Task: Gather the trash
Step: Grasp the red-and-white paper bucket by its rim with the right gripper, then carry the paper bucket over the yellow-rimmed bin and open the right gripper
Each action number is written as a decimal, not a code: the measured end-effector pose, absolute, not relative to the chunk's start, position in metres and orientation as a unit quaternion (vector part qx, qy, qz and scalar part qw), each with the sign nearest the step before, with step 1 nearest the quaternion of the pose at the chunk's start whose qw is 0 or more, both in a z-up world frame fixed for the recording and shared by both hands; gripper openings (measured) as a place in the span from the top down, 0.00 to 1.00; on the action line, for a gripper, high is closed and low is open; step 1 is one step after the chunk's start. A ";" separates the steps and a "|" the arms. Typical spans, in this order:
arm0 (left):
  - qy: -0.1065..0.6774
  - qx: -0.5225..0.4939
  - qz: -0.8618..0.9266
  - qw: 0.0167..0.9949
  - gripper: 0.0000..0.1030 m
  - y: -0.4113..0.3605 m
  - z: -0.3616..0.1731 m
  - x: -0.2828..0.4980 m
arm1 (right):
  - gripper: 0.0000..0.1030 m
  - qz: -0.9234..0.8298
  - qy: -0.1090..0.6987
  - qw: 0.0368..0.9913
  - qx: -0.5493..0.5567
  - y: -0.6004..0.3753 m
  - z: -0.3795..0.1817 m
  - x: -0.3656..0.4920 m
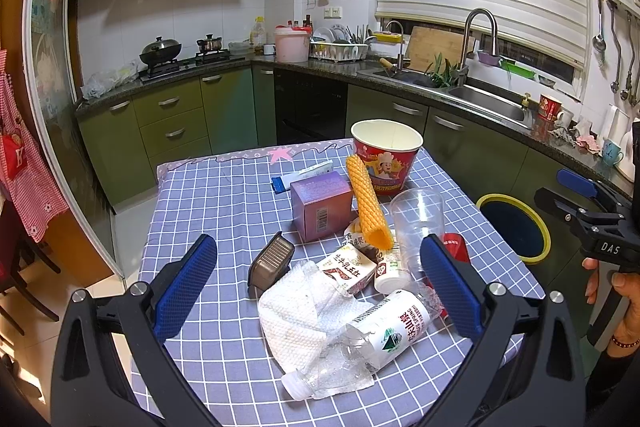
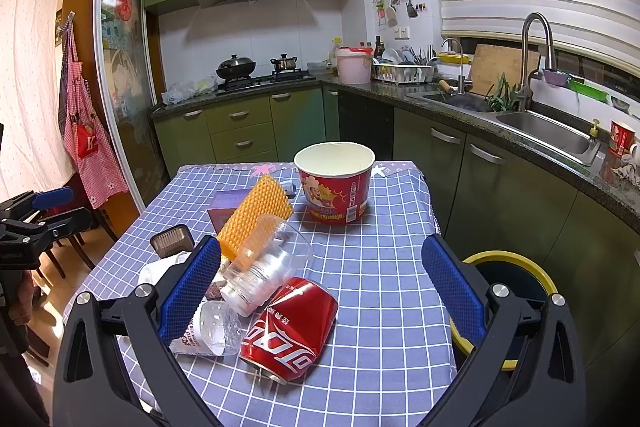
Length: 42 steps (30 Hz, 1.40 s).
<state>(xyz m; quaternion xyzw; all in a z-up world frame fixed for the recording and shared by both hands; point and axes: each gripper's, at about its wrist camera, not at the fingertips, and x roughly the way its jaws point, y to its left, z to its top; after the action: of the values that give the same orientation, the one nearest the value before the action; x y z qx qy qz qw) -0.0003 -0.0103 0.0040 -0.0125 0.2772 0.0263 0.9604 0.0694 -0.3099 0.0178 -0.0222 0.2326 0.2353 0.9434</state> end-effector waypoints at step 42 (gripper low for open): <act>0.326 -0.054 0.065 0.941 0.06 0.099 -0.053 0.185 | 0.74 0.157 0.624 0.761 -0.082 -0.212 -0.057 0.462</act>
<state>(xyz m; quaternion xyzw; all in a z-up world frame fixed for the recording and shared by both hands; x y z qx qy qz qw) 0.1854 0.0992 -0.0526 -0.0536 0.3263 0.0654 0.9415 0.4619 -0.2118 -0.0574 -0.0821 0.6239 0.1566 0.7612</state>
